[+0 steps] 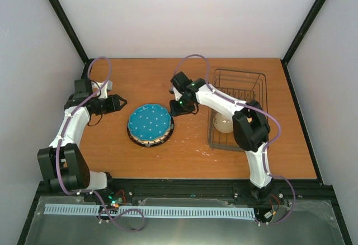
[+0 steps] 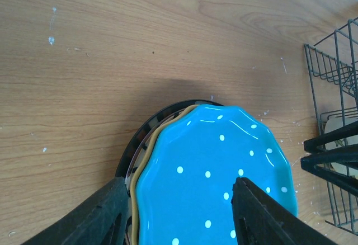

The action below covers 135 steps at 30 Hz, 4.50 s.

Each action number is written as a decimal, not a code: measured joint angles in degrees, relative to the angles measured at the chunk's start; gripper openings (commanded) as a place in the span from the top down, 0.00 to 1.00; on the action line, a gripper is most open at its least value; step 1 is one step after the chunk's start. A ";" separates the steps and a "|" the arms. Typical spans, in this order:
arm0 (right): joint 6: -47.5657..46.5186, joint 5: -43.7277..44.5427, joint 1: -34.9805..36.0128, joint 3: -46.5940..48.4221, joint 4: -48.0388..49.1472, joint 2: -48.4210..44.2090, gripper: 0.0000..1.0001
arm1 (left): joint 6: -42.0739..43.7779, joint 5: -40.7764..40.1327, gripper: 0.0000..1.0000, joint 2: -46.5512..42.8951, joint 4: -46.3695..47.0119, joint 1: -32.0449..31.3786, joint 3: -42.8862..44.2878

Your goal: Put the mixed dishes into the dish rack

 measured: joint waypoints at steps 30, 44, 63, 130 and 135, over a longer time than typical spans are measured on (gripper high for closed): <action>-0.70 -1.14 3.56 10.45 -3.50 8.92 0.97 | 0.15 0.57 0.45 -0.24 0.35 0.00 -0.55; -0.09 -1.99 -2.19 10.23 -3.15 -0.04 0.97 | 0.79 3.76 0.15 -0.31 0.74 0.00 -0.55; 3.08 -16.87 -7.06 6.91 3.50 -3.54 0.97 | -5.40 20.46 0.18 0.87 11.80 -2.27 -3.63; -79.80 52.02 28.04 -33.11 82.77 -9.20 0.97 | -26.01 8.41 0.87 -3.26 -6.40 -6.43 7.37; -75.47 51.52 27.87 -32.44 79.10 -10.14 0.97 | -24.79 10.95 0.03 -4.31 -5.92 -6.93 7.06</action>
